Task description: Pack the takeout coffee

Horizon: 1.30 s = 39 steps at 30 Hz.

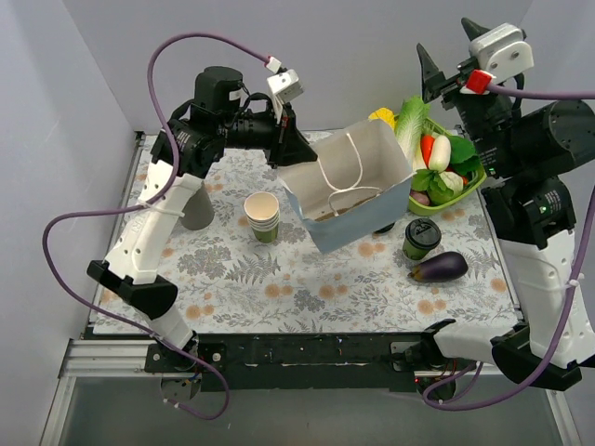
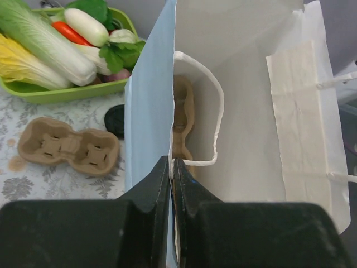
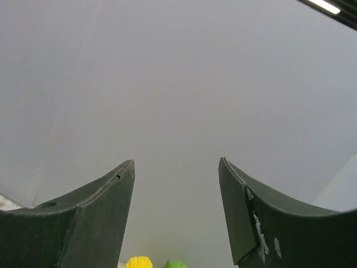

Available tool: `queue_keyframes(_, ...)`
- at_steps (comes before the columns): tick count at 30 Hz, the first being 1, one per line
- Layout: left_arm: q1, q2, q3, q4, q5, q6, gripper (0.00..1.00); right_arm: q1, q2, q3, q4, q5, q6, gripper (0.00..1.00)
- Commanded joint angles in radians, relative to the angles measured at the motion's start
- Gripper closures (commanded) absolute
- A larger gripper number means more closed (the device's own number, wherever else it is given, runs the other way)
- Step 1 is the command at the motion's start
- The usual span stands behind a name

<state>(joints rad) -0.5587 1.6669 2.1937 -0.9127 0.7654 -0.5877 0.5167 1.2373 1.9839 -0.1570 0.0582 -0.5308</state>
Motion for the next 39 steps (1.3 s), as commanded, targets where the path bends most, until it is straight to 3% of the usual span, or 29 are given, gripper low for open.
queue_keyframes(1,0.0,-0.039,-0.05,-0.143,0.111,0.034,1.0,-0.004,-0.045,-0.155,0.079,0.086,-0.031,0.31)
queue_keyframes(3,-0.01,-0.113,-0.336,-0.077,0.068,0.04,1.0,-0.004,-0.067,-0.23,0.092,0.089,-0.026,0.31)
queue_keyframes(5,-0.024,-0.178,-0.618,0.034,0.007,0.058,0.87,-0.006,-0.09,-0.328,0.086,0.083,-0.02,0.31)
queue_keyframes(6,-0.029,-0.188,-0.668,0.064,-0.001,0.066,0.79,-0.006,-0.096,-0.351,0.082,0.072,-0.014,0.31)
queue_keyframes(7,-0.035,-0.187,-0.689,0.087,-0.008,0.084,0.79,-0.006,-0.098,-0.364,0.076,0.068,-0.009,0.31)
queue_keyframes(8,-0.04,-0.17,-0.666,0.083,-0.005,0.085,0.83,-0.007,-0.093,-0.358,0.044,0.06,-0.006,0.31)
queue_keyframes(12,-0.041,-0.107,-0.201,0.052,0.176,-0.049,1.0,-0.007,-0.065,-0.275,0.007,0.057,-0.011,0.3)
queue_keyframes(14,-0.04,-0.11,-0.237,0.052,0.218,-0.078,1.0,-0.009,-0.071,-0.281,0.022,0.069,-0.023,0.3)
queue_keyframes(16,-0.035,-0.134,-0.479,0.054,0.183,-0.051,1.0,-0.014,-0.085,-0.329,0.049,0.086,-0.026,0.3)
queue_keyframes(18,-0.032,-0.139,-0.612,0.061,0.167,0.014,1.0,-0.018,-0.093,-0.37,0.059,0.083,-0.011,0.3)
queue_keyframes(23,-0.023,-0.039,-0.317,-0.024,0.248,-0.024,1.0,-0.018,-0.085,-0.353,0.033,0.057,-0.011,0.3)
queue_keyframes(34,-0.018,-0.036,-0.249,-0.054,0.276,-0.038,1.0,-0.021,-0.113,-0.39,0.042,0.06,-0.012,0.3)
queue_keyframes(37,-0.018,-0.038,-0.406,-0.025,0.267,-0.041,1.0,-0.021,-0.116,-0.405,0.047,0.058,-0.011,0.3)
queue_keyframes(38,-0.02,-0.026,-0.458,-0.028,0.264,-0.02,0.95,-0.021,-0.116,-0.422,0.05,0.057,-0.012,0.3)
queue_keyframes(39,-0.018,0.016,-0.488,-0.067,0.256,0.005,0.76,-0.021,-0.113,-0.427,0.044,0.051,-0.009,0.29)
